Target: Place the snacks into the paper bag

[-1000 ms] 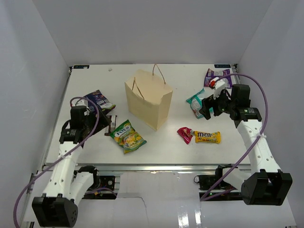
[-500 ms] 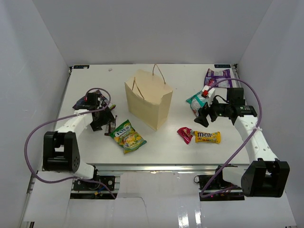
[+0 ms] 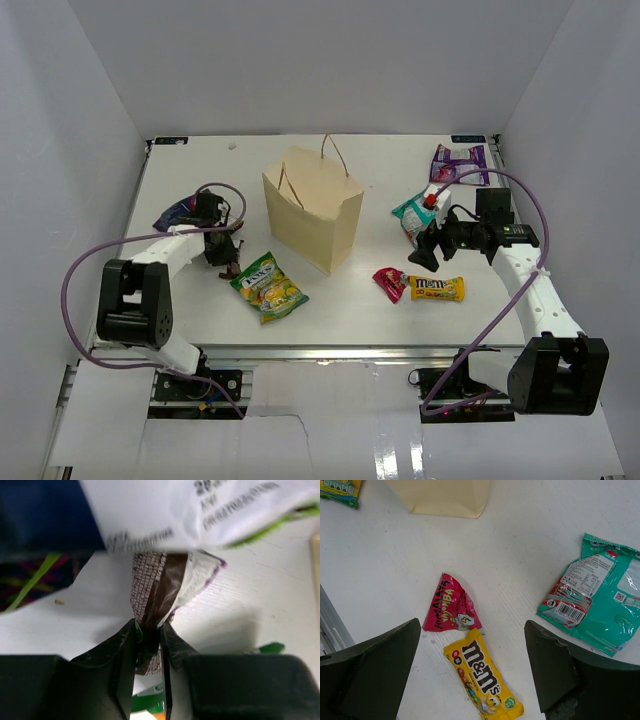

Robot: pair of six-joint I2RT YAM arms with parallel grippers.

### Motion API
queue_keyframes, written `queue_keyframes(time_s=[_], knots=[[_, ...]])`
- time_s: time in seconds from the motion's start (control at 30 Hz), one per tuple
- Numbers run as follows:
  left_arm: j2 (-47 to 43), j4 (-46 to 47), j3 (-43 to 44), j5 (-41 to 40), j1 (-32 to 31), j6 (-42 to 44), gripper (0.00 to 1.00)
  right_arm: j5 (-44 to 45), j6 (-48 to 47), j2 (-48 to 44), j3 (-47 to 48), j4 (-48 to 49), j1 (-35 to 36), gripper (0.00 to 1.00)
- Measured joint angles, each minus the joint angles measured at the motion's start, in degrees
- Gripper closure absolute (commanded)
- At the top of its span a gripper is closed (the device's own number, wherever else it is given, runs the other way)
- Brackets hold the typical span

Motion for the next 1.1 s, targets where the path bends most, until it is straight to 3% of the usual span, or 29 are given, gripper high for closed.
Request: queue_keyframes(time_s=[0.33, 0.5, 0.57, 0.67, 0.7, 0.8, 0.97, 1.1], knots=[[-26.5, -0.4, 0.2, 0.7, 0.0, -4.3, 0.71, 0.0, 0.0, 0.0, 0.0, -0.3, 0.0, 0.1], [-26.5, -0.3, 10.9, 1.0, 0.1, -7.0, 0.71, 0.1, 0.0, 0.4, 0.0, -0.3, 0.0, 0.1], [-23.9, -0.4, 16.0, 1.5, 0.1, -7.1, 0.66, 0.1, 0.0, 0.4, 0.0, -0.3, 0.0, 0.1], [-18.9, -2.8, 22.9, 2.7, 0.1, -6.5, 0.43, 0.6, 0.0, 0.4, 0.0, -0.3, 0.0, 0.1], [-17.7, -3.7, 23.7, 3.0, 0.1, -6.3, 0.31, 0.7, -0.1, 0.4, 0.0, -0.3, 0.0, 0.1], [-17.1, -6.3, 19.0, 2.8, 0.1, -6.0, 0.23, 1.6, -0.2, 0.4, 0.0, -0.3, 0.0, 0.1], [-16.3, -10.9, 4.4, 1.4, 0.1, -6.1, 0.23, 1.9, -0.3, 0.5, -0.5, -0.5, -0.1, 0.1], [-12.7, -10.5, 0.2, 0.8, 0.1, -6.1, 0.27, 1.8, -0.4, 1.3, -0.5, -0.4, -0.1, 0.1]])
